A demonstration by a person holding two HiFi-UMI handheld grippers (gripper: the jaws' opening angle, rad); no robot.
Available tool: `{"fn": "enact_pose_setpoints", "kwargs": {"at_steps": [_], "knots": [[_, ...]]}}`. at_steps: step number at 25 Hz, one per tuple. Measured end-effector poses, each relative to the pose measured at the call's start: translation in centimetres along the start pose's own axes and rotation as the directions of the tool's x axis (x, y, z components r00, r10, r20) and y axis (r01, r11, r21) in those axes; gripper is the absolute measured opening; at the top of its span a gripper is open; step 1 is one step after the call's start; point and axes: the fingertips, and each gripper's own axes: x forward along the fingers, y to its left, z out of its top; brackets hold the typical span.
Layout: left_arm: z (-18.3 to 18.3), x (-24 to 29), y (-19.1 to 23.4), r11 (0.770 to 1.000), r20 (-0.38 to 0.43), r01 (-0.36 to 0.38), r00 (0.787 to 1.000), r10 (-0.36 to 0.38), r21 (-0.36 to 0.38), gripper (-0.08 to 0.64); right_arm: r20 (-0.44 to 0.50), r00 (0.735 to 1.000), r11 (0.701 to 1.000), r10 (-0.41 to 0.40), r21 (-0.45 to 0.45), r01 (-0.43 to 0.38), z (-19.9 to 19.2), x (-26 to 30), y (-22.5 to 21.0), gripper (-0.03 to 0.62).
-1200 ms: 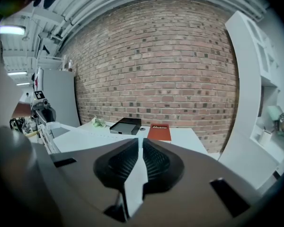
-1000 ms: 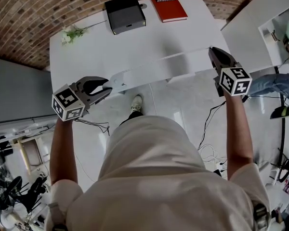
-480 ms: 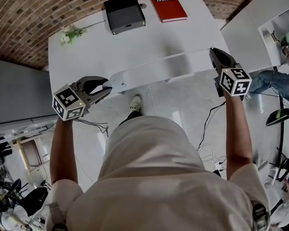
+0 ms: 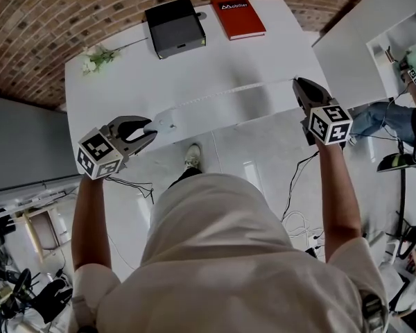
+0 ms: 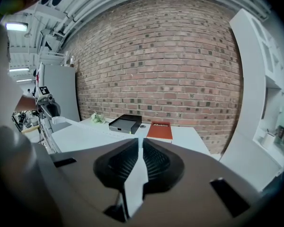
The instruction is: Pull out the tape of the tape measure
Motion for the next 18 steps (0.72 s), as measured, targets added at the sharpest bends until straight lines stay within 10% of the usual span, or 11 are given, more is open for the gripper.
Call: {"fn": "enact_pose_setpoints", "kwargs": {"at_steps": [18], "knots": [[-2.3, 2.5, 5.8, 0.997, -0.075, 0.067, 0.995, -0.064, 0.035, 0.121, -0.07, 0.997, 1.0, 0.012, -0.003, -0.012, -2.0, 5.5, 2.5, 0.035]]}}
